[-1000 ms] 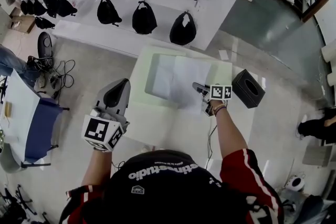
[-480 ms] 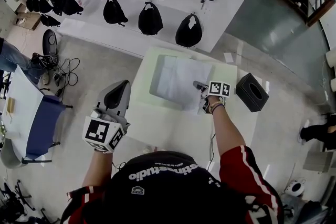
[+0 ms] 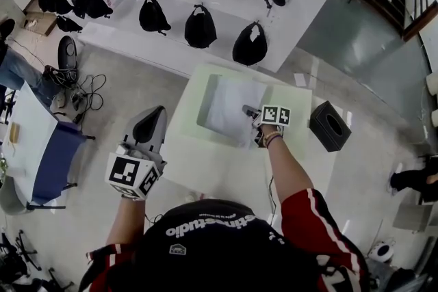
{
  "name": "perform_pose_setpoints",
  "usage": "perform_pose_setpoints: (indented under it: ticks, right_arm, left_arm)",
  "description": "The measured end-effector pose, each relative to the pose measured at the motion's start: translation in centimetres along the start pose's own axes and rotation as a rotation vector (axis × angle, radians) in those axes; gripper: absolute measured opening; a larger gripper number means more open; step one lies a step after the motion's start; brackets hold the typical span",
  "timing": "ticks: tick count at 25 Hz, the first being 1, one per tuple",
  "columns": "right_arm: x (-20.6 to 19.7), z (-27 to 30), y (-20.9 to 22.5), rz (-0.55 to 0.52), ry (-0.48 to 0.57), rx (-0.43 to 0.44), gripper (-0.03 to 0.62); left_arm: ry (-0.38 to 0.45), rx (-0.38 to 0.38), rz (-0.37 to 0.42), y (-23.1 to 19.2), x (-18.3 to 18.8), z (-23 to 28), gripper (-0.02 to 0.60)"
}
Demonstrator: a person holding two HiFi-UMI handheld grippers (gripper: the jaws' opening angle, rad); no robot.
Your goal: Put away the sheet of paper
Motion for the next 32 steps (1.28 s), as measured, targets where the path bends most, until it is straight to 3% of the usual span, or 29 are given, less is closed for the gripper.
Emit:
perform_pose_setpoints:
  ticks: [19,32]
  right_arm:
    - [-1.1,5.4,-2.4,-0.046,-0.049,-0.010,0.003]
    - [-1.1,6.6,-2.6,-0.102,-0.027,-0.052,0.006]
  left_arm:
    - [-0.037,0.098,-0.006,-2.2,-0.8,-2.5,0.005]
    - [-0.052,0.145,-0.009,-3.4,-1.2,-4.4,0.005]
Point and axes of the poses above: the fingertips, and each gripper's own axes: z forward along the fingers, y to its right, x out of its top, the point moved 5 cm from there along -z, backward along the fingers, and after that the axes turned 13 degrees about z, right-handed, at the moved point
